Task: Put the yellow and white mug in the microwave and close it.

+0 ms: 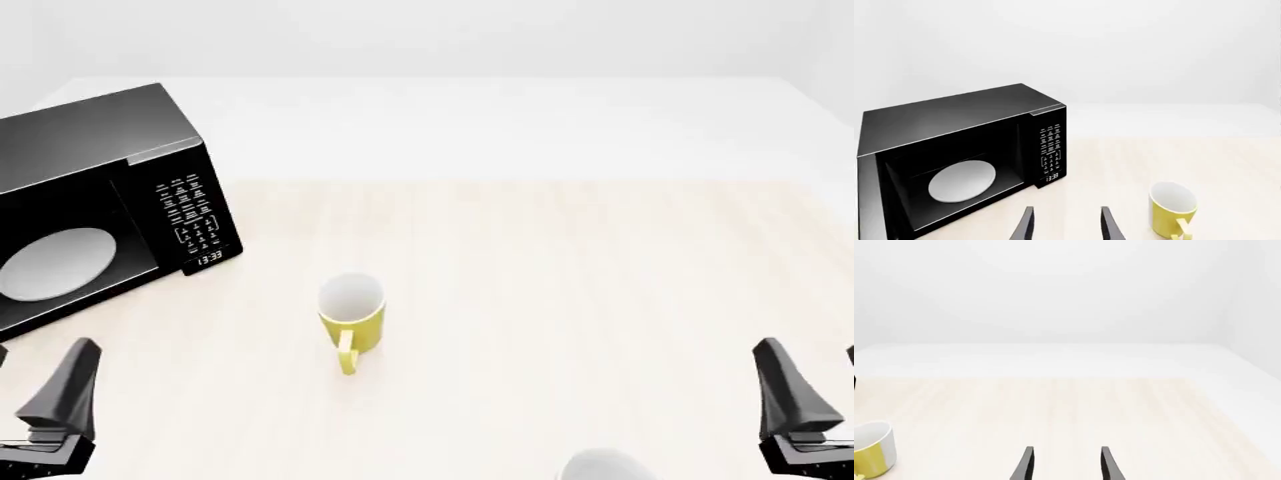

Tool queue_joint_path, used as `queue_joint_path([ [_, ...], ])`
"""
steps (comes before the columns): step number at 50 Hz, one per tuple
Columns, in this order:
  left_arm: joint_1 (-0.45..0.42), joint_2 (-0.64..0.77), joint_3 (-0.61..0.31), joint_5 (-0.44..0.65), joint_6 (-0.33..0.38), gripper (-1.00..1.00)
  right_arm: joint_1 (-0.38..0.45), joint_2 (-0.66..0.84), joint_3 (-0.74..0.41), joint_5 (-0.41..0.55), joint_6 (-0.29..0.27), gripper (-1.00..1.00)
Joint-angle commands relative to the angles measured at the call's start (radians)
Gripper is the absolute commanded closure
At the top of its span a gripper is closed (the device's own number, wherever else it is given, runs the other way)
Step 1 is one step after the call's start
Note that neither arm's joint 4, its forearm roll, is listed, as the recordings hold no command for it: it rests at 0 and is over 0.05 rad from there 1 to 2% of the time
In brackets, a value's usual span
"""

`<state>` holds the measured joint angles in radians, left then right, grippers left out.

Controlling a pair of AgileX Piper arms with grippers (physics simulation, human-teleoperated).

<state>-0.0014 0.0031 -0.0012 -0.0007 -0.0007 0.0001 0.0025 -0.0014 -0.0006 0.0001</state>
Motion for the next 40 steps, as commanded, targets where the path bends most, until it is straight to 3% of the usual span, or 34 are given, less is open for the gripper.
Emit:
queue_joint_path([
  [1, -0.007, 0.007, -0.003, 0.000, -0.002, -1.00, 0.000, 0.005, -0.003, -0.001, 0.000, -1.00],
  [8, -0.013, 0.026, -0.002, -0.003, 0.029, -1.00, 0.001, 0.005, -0.003, -0.001, 0.000, -1.00],
  [31, -0.009, 0.049, -0.002, -0.013, 0.030, -1.00, 0.001, 0.005, -0.003, -0.001, 0.000, -1.00],
  [40, -0.068, 0.041, 0.001, 0.015, 0.048, -1.00, 0.001, 0.005, -0.003, -0.001, 0.000, -1.00],
])
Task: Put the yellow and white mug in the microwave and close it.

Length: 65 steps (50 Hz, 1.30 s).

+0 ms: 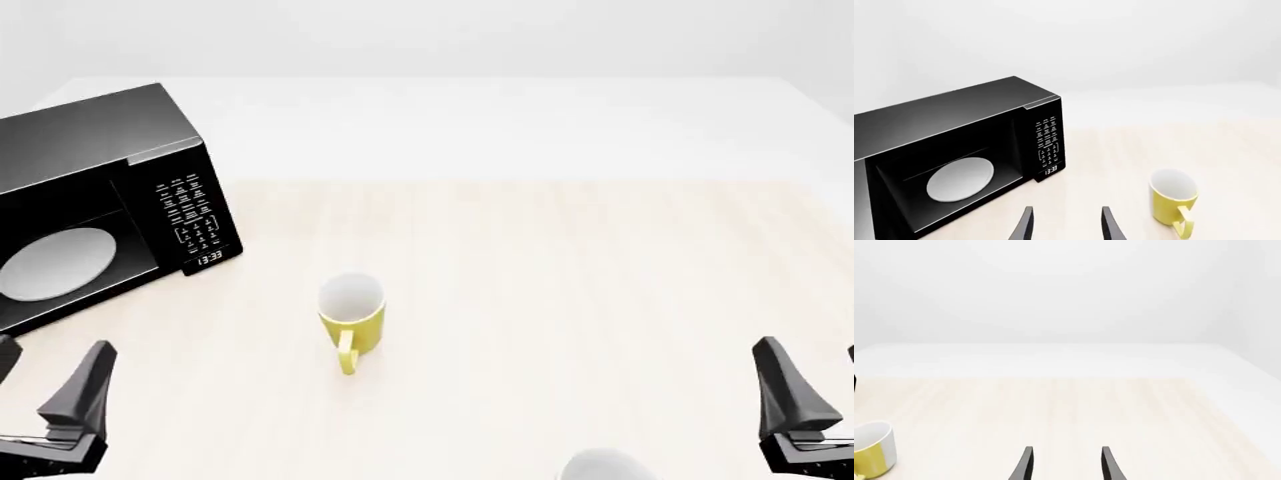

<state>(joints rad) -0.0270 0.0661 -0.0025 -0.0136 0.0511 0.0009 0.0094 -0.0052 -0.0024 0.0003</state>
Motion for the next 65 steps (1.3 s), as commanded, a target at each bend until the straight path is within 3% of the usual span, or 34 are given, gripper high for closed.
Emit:
queue_joint_path([
  [1, -0.058, -0.020, 0.002, 0.030, -0.008, -1.00, 0.000, -0.002, 0.001, 0.000, 0.000, -1.00],
  [17, -0.170, 0.038, 0.002, 0.020, 0.006, -1.00, 0.000, -0.002, 0.001, 0.000, 0.000, -1.00],
  [36, -0.260, 0.208, 0.000, -0.100, 0.031, -1.00, 0.000, -0.002, 0.001, 0.000, 0.000, -1.00],
  [65, -0.470, 0.476, -0.061, -0.251, -0.024, -1.00, 0.000, -0.002, 0.001, 0.000, 0.000, -1.00],
])
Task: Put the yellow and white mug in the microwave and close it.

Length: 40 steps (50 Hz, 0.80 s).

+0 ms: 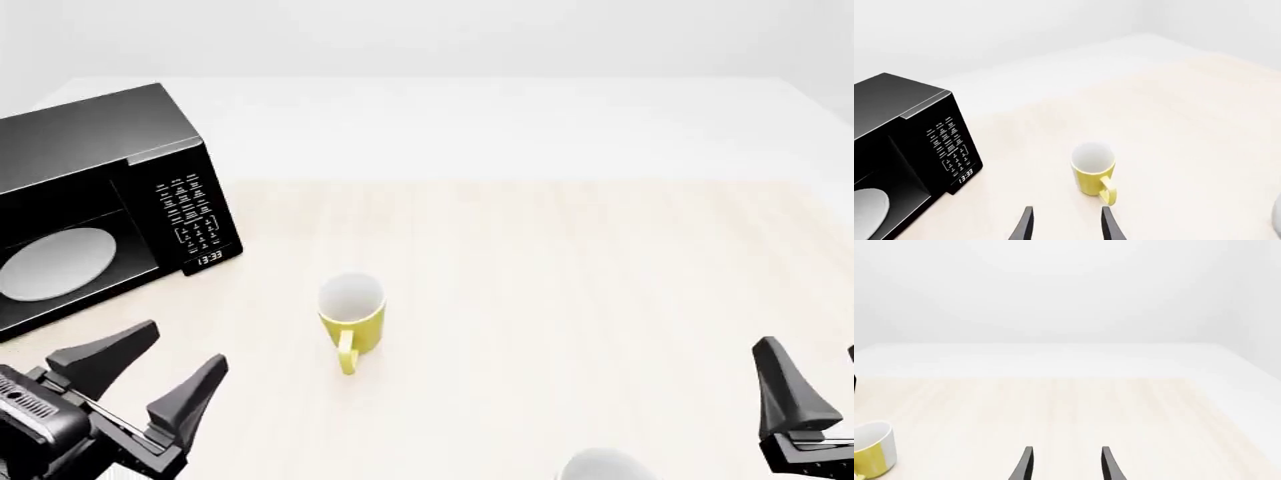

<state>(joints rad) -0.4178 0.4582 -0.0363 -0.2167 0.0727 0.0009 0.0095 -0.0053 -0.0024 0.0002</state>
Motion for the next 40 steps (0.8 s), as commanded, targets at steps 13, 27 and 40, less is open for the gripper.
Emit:
queue_joint_path([
  [13, -0.102, 0.239, -0.052, -0.126, -0.094, -1.00, 0.000, -0.002, 0.001, 0.000, 0.000, -1.00],
  [27, -0.116, 0.401, -0.094, -0.191, -0.179, -1.00, 0.000, -0.002, 0.001, 0.000, 0.000, -1.00],
  [40, -0.114, 0.562, -0.134, -0.262, -0.255, -1.00, 0.000, -0.002, 0.001, 0.001, 0.000, -1.00],
])
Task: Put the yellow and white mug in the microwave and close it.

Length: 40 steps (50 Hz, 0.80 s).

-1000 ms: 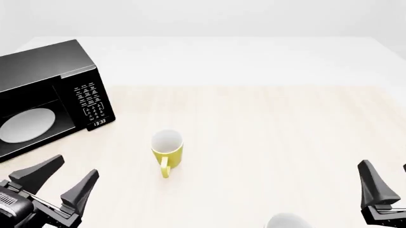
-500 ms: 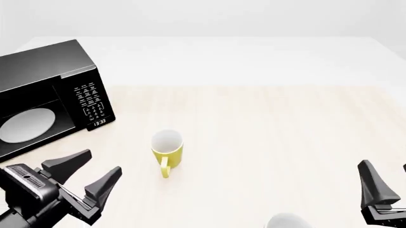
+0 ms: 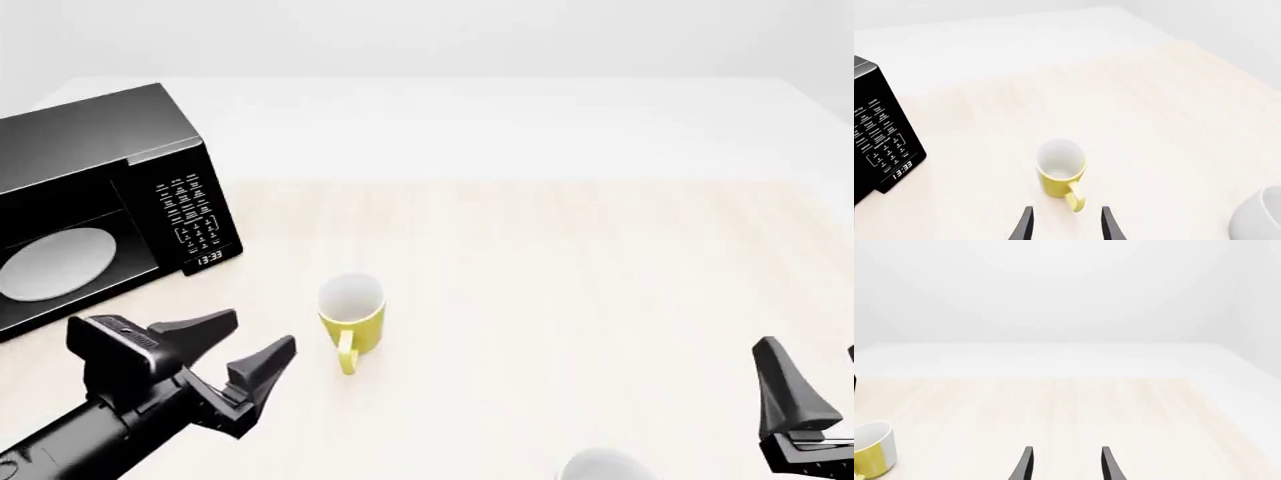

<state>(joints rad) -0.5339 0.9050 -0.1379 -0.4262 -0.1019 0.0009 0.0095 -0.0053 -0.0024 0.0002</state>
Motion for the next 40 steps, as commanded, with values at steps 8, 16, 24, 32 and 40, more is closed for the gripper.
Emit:
queue_joint_path([
  [8, 0.006, 0.221, -0.060, -0.102, -0.114, -1.00, 0.000, -0.002, 0.001, 0.000, 0.000, -1.00],
  [16, 0.012, 0.333, -0.083, -0.149, -0.142, -1.00, 0.000, -0.002, 0.001, 0.000, 0.000, -1.00],
  [24, 0.002, 0.416, -0.095, -0.186, -0.169, -1.00, 0.000, -0.002, 0.001, 0.000, 0.000, -1.00],
  [32, 0.008, 0.495, -0.109, -0.218, -0.193, -1.00, 0.000, -0.002, 0.001, 0.000, 0.000, -1.00],
  [40, -0.010, 0.558, -0.123, -0.248, -0.206, -1.00, 0.000, -0.002, 0.001, 0.000, 0.000, -1.00],
])
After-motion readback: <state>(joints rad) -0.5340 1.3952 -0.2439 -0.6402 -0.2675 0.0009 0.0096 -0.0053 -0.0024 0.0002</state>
